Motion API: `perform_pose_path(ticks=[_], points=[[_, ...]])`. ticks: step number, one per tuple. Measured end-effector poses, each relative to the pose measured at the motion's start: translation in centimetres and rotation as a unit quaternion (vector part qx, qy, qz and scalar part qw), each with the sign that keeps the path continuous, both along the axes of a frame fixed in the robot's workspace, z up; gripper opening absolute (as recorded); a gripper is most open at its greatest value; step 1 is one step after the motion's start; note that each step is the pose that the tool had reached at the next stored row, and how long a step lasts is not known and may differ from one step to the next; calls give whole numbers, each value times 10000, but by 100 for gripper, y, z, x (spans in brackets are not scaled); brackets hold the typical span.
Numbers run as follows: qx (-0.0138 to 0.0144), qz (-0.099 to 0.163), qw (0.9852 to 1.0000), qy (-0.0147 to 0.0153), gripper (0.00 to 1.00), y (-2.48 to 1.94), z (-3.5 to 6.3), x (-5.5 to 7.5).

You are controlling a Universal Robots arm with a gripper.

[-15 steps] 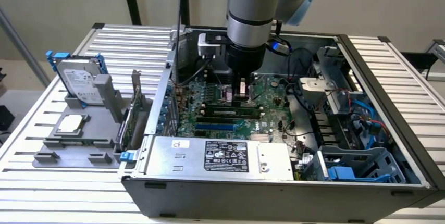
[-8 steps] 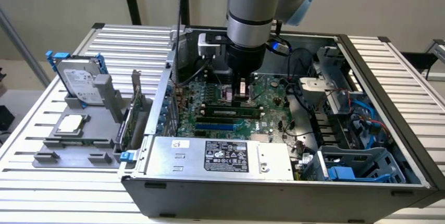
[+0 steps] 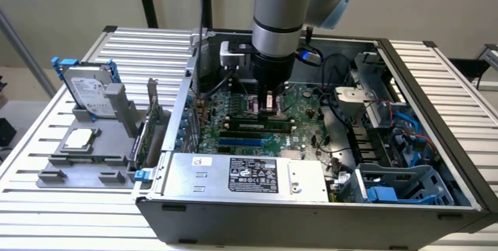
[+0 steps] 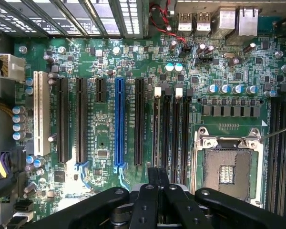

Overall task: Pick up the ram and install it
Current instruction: 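Press down the ram until it locks into place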

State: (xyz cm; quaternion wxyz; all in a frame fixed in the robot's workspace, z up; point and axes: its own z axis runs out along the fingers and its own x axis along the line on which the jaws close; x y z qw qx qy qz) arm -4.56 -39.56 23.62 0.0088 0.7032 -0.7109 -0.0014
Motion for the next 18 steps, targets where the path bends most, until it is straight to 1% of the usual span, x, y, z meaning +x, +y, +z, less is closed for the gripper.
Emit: perform_pose_path(ticks=[1,4,6,8,9,10,11,14,15,18], points=[[-2,0,10000,0,11,1,-17,0],[-22,0,10000,3,11,1,-67,-1],[-27,-1,10000,4,11,0,-102,-2],[-25,-1,10000,3,11,1,-114,-2],[-23,-1,10000,3,11,1,-103,-2],[-12,-1,10000,1,11,4,-71,-1],[-18,-2,10000,6,11,3,-25,-2],[-20,-1,10000,16,11,3,108,-1],[-21,-1,10000,19,11,3,122,-1],[-18,-1,10000,18,11,3,124,-1]])
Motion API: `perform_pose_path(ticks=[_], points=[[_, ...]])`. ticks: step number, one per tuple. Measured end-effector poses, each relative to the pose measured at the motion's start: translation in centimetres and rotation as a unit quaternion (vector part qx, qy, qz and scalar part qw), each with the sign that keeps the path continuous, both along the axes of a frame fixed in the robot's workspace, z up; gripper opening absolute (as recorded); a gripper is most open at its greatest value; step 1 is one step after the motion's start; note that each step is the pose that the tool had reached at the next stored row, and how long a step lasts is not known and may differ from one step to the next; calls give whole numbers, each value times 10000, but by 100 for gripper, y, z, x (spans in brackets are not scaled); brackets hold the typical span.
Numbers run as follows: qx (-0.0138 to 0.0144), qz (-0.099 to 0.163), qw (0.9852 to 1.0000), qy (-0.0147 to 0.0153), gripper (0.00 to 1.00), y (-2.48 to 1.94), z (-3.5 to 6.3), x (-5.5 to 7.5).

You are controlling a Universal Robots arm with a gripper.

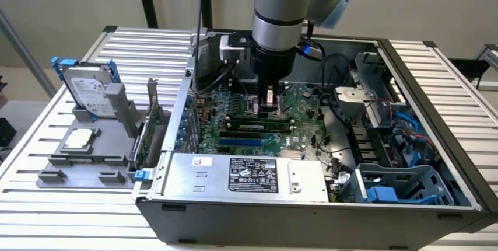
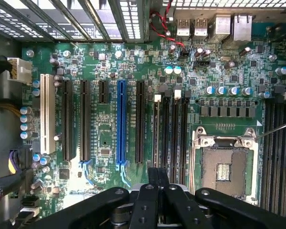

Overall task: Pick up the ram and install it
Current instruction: 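Press down the ram until it locks into place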

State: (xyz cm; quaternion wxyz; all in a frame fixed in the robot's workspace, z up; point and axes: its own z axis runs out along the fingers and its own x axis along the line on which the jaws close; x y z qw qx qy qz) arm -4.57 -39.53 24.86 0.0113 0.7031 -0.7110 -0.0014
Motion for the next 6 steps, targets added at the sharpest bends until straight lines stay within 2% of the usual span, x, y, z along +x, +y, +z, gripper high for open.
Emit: perform_pose_path(ticks=[6], points=[[-1,0,10000,1,11,0,3,0]])
